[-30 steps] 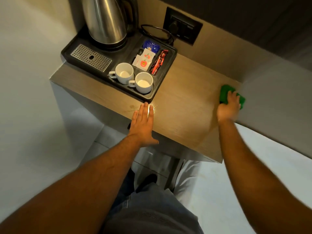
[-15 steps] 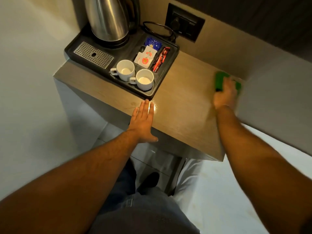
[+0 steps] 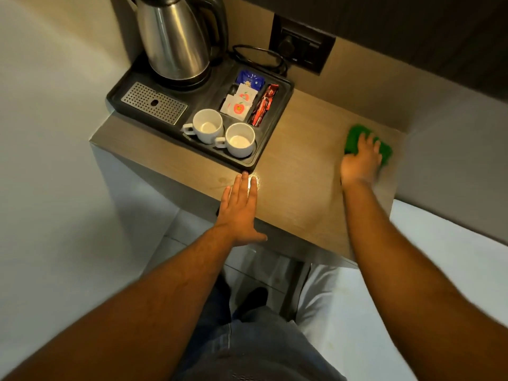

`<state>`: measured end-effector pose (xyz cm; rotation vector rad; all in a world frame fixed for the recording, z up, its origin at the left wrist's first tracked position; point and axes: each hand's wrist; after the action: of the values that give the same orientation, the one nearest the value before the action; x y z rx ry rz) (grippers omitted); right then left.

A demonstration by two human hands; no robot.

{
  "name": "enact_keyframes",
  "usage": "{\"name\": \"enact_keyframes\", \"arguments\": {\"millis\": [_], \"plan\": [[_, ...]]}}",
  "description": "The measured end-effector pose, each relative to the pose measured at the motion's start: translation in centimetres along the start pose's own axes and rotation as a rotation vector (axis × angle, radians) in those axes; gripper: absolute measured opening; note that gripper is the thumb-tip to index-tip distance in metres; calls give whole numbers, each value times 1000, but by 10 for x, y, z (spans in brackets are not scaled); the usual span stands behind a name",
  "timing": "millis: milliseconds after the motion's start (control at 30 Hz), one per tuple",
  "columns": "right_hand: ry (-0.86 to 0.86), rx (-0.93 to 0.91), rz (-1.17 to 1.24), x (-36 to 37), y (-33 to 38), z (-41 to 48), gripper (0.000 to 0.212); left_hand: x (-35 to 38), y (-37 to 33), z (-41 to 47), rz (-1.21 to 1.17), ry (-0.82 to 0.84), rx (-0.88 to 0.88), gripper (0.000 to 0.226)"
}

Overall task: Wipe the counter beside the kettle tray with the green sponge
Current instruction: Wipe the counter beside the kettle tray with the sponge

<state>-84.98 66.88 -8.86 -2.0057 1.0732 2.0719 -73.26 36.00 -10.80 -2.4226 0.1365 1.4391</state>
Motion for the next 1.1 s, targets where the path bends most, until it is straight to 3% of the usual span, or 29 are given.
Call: {"name": "enact_keyframes", "arguments": {"millis": [200,400,500,633,767,900,1000,1100], "plan": [[219,-311,91,29,85,17,82,2,1,2,-2,-15,6,163],[301,-589,116,33,14,-158,87,10,3,3,-45,-86,10,166],[289,-508,75,15,-49,-206,97,12,3,4,-39,-101,12,166],[163,-246,28,-22,-83,-176,90,8,2,2,-7,-67,7,165],[43,-85,47,-47,-66,-117,76,1,0,-2,5,-46,9,157],[-35,69,193,-58,-23,-94,64,-11,7,-17,-13,-124,48,131],[-131,21,346,-51,21,-111,64,-24,17,-34,-34,-307,16,110],[-76,-214,457,-34,72,-144,73,-46,25,-50,-20,-468,-65,93]]}}
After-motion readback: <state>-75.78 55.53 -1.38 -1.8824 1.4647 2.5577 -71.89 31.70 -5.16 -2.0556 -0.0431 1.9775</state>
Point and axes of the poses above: each hand's wrist, its own z-axis towards the middle knuckle, its own x-axis out of the palm, y = z × x, and after that the axes turned 4 degrees about z, right-handed
